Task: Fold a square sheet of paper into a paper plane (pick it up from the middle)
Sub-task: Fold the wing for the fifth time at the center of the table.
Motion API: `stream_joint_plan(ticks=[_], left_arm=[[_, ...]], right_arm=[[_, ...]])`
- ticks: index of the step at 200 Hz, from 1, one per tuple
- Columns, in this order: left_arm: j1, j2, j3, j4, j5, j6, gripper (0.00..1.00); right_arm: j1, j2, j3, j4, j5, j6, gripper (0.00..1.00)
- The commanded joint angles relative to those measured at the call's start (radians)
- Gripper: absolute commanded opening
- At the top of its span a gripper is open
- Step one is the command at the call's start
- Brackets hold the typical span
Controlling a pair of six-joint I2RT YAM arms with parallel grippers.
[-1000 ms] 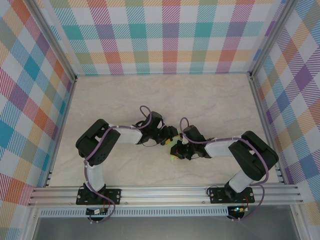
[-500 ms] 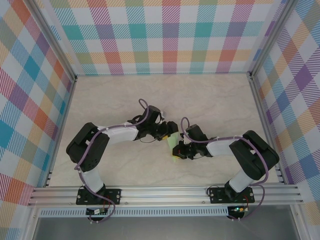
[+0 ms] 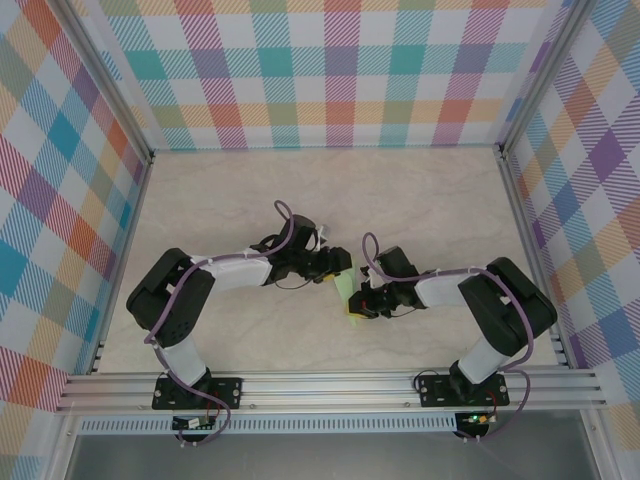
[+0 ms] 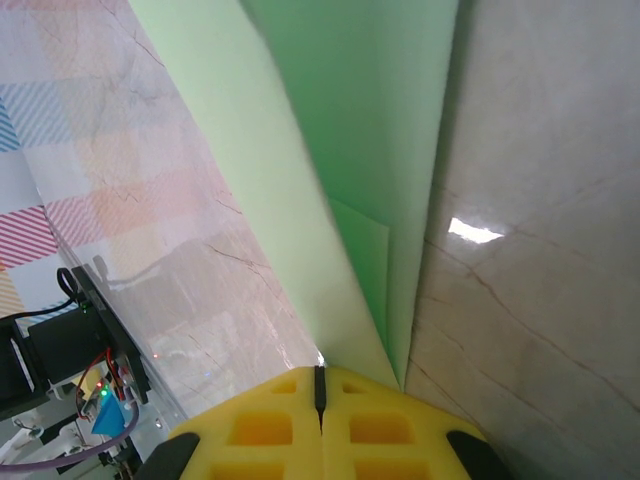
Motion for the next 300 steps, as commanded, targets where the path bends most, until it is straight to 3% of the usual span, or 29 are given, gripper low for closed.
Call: stream_joint_plan(ticks=[1, 105, 300], left_arm=[[0.006, 0.030, -0.007, 0.049, 0.035, 0.016, 0.56], [0.025, 0.194, 0.066, 0.077, -0.007, 0.080, 0.56], [0.178, 0.279, 0.231, -0.134, 0.021, 0.258, 0.56]], right_arm=[[-0.013, 0.030, -0.008, -0.104, 0.015, -0.048, 0.04], [-0.016, 0.022, -0.004, -0.145, -0.019, -0.081, 0.04], [-0.026, 0.030, 0.017, -0.234, -0.035, -0.155, 0.02]])
